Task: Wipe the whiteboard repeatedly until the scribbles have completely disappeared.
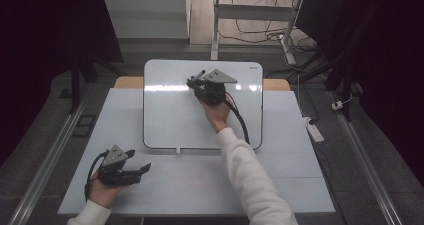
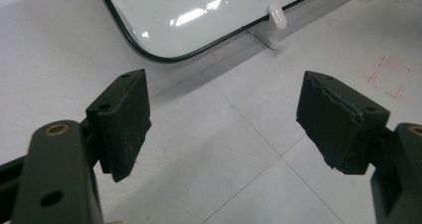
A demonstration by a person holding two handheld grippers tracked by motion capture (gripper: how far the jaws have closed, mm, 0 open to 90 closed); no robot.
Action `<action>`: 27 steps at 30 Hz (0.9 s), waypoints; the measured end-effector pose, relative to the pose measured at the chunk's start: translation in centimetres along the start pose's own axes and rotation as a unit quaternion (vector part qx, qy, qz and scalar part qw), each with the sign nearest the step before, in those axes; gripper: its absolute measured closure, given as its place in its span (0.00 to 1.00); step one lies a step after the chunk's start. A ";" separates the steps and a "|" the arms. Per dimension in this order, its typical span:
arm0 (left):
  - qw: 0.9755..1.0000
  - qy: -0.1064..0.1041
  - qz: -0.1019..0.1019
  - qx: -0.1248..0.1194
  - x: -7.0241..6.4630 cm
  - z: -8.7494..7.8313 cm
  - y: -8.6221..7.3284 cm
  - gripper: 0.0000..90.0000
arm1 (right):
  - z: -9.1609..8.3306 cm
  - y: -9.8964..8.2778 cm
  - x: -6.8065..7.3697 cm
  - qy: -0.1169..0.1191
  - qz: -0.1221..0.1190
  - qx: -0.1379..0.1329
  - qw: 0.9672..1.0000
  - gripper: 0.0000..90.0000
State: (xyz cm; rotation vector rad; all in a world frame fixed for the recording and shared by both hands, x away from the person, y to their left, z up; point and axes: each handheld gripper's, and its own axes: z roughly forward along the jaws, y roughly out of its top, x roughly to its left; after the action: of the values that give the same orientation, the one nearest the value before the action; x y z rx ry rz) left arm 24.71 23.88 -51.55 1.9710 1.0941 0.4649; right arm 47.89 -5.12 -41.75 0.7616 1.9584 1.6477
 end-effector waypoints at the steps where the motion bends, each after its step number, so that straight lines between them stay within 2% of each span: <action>1: 1.000 0.000 0.000 -0.001 0.0 0.0 0.0 0.25 | -0.3 0.2 -0.7 -0.020 0.009 -0.009 1.000 0.87; 2: 1.000 0.000 -0.001 -0.001 0.0 0.0 0.0 0.25 | -0.7 0.4 -1.3 -0.032 0.016 -0.018 0.999 0.87; 3: 1.000 0.000 0.000 0.000 0.0 0.0 0.0 0.25 | -0.9 0.5 -1.7 -0.029 0.031 -0.022 0.999 0.87; 4: 1.000 0.000 0.000 0.001 0.1 0.1 0.0 0.25 | -0.9 0.4 -1.6 -0.027 0.034 -0.024 0.999 0.87; 7: 1.000 0.000 0.000 0.003 0.1 0.1 0.0 0.25 | -0.4 -0.2 0.1 0.008 -0.003 0.009 1.000 0.87; 9: 1.000 0.001 0.000 0.001 0.1 0.1 0.0 0.25 | -0.5 0.0 0.4 0.008 -0.028 0.021 0.999 0.87; 10: 1.000 0.001 0.000 0.000 0.0 0.0 0.0 0.25 | -1.1 0.4 -0.9 -0.019 -0.010 0.007 1.000 0.87; 11: 1.000 0.002 0.001 0.000 0.0 0.0 0.0 0.25 | -1.1 0.4 -0.9 -0.019 -0.010 0.007 1.000 0.87; 12: 1.000 0.002 0.001 -0.001 -0.1 -0.1 0.0 0.25 | -1.5 0.5 -1.6 -0.036 0.003 -0.001 0.999 0.87; 14: 1.000 0.002 0.002 -0.001 -0.1 0.0 0.0 0.25 | -1.8 0.4 -2.2 -0.036 0.032 -0.015 0.999 0.87; 15: 1.000 0.002 0.001 0.000 0.0 0.0 0.0 0.25 | -1.7 0.3 -1.8 -0.031 0.025 -0.011 0.999 0.87; 17: 1.000 0.002 0.000 0.001 0.0 0.1 0.0 0.25 | -1.3 0.0 -0.6 -0.007 -0.012 0.009 1.000 0.87; 18: 1.000 0.002 0.000 0.001 0.0 0.0 0.0 0.25 | -1.2 0.0 -0.4 -0.010 -0.030 0.014 0.999 0.87; 19: 1.000 0.002 0.000 0.000 0.0 0.0 0.0 0.25 | -1.5 0.5 -1.7 -0.030 -0.007 -0.004 1.000 0.87; 20: 1.000 0.002 0.001 0.000 -0.1 0.0 0.0 0.25 | -1.5 0.5 -1.7 -0.030 -0.007 -0.004 1.000 0.87; 22: 1.000 0.001 0.002 0.000 -0.1 0.0 0.0 0.25 | -1.8 1.0 -3.0 -0.053 0.022 -0.023 0.998 0.87; 23: 1.000 0.001 0.001 0.001 -0.1 0.1 0.0 0.25 | -1.8 1.2 -3.4 -0.053 0.037 -0.027 0.998 0.87; 24: 1.000 0.001 0.000 0.002 -0.1 0.1 0.0 0.25 | -1.7 1.3 -3.3 -0.054 0.043 -0.029 0.997 0.87; 25: 1.000 0.001 0.001 0.002 0.0 0.1 0.0 0.25 | -1.4 1.2 -2.7 -0.045 0.032 -0.024 0.998 0.87; 26: 1.000 0.001 0.000 0.001 0.1 0.1 0.0 0.25 | -0.9 1.0 -1.8 -0.023 0.006 -0.008 1.000 0.87; 27: 1.000 0.001 -0.002 0.001 0.1 0.1 0.0 0.25 | -0.6 0.8 -1.2 -0.011 -0.014 0.001 1.000 0.87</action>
State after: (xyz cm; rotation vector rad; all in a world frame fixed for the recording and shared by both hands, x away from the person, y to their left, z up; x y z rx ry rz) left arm 24.83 23.93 -51.62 1.9698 1.0989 0.4646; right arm 48.47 -6.20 -40.85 0.7470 1.9467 1.6140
